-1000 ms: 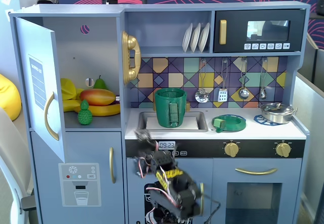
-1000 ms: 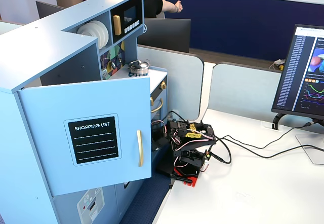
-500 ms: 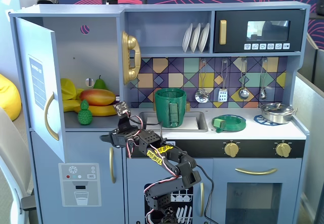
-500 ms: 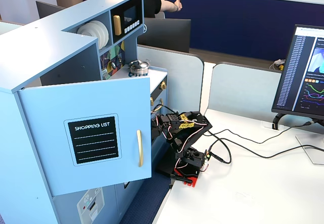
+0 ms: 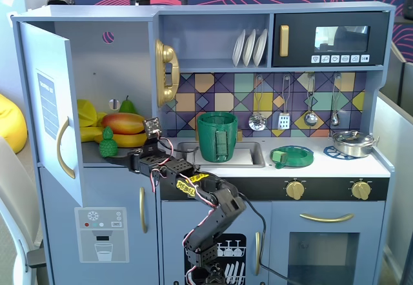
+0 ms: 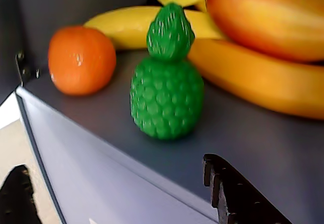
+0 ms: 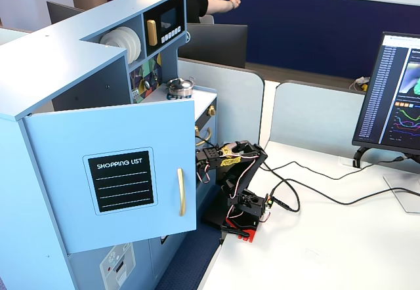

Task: Pick up the green pineapple from the left cabinet and place it in the green recipient

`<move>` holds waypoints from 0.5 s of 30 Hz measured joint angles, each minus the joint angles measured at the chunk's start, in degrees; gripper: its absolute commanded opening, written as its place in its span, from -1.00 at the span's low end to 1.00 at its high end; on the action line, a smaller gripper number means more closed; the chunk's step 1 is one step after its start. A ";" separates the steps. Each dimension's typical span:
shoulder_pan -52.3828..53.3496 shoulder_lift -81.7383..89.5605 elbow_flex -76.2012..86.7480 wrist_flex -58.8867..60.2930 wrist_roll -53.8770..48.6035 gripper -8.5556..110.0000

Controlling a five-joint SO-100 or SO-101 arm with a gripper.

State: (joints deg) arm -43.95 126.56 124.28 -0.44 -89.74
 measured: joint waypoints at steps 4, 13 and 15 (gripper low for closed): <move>0.00 -4.22 -2.29 -1.76 0.00 -0.07; 0.79 -15.64 -10.55 -5.01 -1.76 -0.03; 1.41 -18.02 -12.22 -5.80 -2.37 -0.03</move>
State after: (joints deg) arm -42.54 108.54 112.06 -6.24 -92.11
